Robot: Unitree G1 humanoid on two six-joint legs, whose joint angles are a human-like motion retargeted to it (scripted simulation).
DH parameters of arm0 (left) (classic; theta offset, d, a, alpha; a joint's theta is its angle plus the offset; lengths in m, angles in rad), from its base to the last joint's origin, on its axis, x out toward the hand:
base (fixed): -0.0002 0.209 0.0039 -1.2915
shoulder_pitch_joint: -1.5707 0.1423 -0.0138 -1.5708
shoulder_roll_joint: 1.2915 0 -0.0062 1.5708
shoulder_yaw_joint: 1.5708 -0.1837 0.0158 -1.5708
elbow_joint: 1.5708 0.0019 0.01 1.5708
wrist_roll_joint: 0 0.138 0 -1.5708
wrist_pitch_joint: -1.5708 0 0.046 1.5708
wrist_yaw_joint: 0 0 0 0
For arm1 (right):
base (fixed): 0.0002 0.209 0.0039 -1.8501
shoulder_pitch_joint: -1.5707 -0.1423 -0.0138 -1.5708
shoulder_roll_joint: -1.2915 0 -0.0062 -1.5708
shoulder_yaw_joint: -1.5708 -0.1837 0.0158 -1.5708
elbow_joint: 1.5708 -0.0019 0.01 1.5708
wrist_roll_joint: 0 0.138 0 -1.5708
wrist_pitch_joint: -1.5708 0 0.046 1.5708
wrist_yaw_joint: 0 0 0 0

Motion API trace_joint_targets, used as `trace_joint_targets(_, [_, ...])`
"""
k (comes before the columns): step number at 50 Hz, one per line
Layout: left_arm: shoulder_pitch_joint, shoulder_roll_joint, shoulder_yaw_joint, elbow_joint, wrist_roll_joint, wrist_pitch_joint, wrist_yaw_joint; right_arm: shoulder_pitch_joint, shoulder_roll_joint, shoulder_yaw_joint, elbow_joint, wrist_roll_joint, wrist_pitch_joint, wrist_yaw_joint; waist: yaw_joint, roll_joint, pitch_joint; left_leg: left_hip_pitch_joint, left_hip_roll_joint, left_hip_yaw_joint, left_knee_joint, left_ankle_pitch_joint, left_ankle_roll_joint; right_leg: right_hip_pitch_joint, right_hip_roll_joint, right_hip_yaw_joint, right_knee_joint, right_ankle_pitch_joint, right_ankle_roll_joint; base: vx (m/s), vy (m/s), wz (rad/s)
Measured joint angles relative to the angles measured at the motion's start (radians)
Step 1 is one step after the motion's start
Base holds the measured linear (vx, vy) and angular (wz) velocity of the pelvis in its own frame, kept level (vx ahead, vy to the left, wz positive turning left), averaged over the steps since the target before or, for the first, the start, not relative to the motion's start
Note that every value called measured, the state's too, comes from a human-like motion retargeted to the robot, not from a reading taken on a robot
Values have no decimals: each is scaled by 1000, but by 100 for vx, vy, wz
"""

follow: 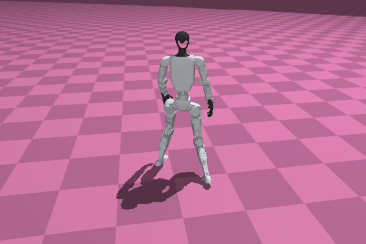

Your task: Walk

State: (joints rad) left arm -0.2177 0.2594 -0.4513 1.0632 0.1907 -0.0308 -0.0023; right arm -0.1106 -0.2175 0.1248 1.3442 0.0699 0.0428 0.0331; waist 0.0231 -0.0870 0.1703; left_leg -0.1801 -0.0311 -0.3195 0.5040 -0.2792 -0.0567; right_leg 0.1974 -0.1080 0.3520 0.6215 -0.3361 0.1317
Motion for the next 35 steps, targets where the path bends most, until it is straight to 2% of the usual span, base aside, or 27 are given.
trace_joint_targets(3, [-19,1,-3,7,-2,-2,2,-4,-9,-13,-24,8,-2,-18,-21,9,2,32,-22,73,-12,-22,36,-61,-70,-60,120,99,21,24,41,-82])
trace_joint_targets(5, [-28,9,0,5,-9,-5,0,-12,-15,-12,-42,8,-4,-24,-34,15,6,57,-35,115,-41,-23,55,-124,-115,-113,218,148,15,19,38,-79])
trace_joint_targets(8, [-37,30,17,-5,-27,-6,-4,-26,-20,1,-69,3,-8,-24,-51,26,14,98,-47,164,-107,-5,73,-227,-163,-200,350,159,-20,15,35,-75])
trace_joint_targets(11, [-36,51,44,-14,-47,-3,-5,-35,-20,15,-89,-6,-13,-17,-65,35,18,134,-56,198,-174,21,82,-310,-176,-277,425,117,-54,12,31,-66])
trace_joint_targets(15, [-24,69,84,-15,-74,3,-2,-34,-12,33,-103,-23,-22,1,-81,39,17,169,-66,229,-240,48,84,-380,-143,-357,418,31,-70,9,23,-53])
trace_joint_targets(20, [-6,68,121,-3,-91,10,-1,-24,0,52,-102,-40,-28,26,-94,34,12,188,-72,255,-266,52,84,-404,-57,-395,252,-38,-56,7,15,-33])
trace_joint_targets(27, [18,47,142,-1,-78,9,-8,-8,6,72,-81,-68,-21,55,-75,33,14,204,-65,266,-253,26,93,-341,29,-368,-30,-12,-42,7,7,-14])
trace_joint_targets(35, [79,-5,150,25,-41,10,-19,-2,20,91,-81,-117,-14,78,-15,41,18,231,-45,273,-214,-14,101,-223,60,-359,-213,15,-56,6,0,-14])
